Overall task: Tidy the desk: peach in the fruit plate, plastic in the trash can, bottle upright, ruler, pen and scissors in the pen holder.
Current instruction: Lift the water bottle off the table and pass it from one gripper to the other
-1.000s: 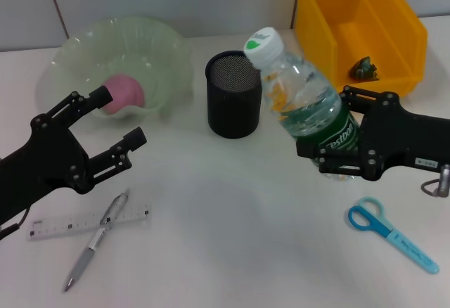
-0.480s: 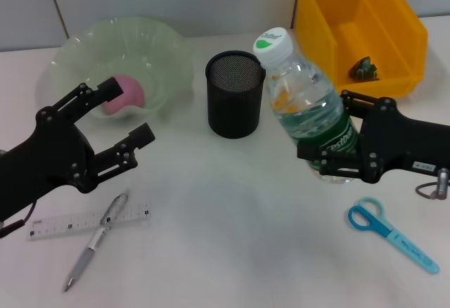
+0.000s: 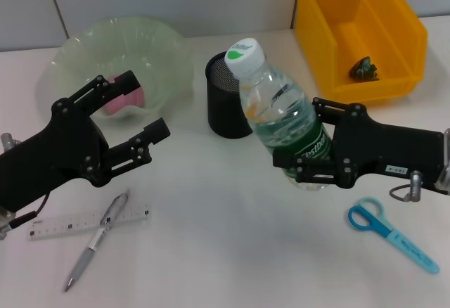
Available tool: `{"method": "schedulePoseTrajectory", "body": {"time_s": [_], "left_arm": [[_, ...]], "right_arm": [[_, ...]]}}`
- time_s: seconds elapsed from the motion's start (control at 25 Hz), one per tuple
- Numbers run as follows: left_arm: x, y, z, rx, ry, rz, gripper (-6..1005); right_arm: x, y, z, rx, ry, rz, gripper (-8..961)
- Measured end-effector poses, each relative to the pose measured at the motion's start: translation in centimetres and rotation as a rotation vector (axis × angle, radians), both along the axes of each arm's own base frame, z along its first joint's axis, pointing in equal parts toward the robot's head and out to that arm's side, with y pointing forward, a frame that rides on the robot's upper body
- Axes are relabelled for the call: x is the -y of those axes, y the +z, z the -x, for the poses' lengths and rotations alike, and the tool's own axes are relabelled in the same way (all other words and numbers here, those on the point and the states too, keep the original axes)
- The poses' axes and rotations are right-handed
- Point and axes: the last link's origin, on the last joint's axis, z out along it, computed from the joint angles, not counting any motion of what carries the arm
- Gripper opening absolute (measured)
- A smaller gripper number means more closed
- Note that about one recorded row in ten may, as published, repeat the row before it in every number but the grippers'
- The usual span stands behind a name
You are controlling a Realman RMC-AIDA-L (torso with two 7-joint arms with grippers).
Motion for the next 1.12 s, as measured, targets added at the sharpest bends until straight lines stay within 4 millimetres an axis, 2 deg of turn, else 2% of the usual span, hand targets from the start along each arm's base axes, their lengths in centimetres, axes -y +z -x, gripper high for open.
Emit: {"method": "schedulePoseTrajectory", "body": {"time_s": [0.64, 1.12], "left_arm": [[-0.1, -0.3, -1.0, 0.072, 0.008, 0.097, 771], [-0.4, -0.7, -1.3, 0.06, 0.009, 0.108, 769]], "right_arm": [[-0.5, -2.1, 1.3, 0.008, 0.066, 0.071, 769], [-0.7, -2.4, 2.1, -0.007, 0.104, 0.084, 769]]}}
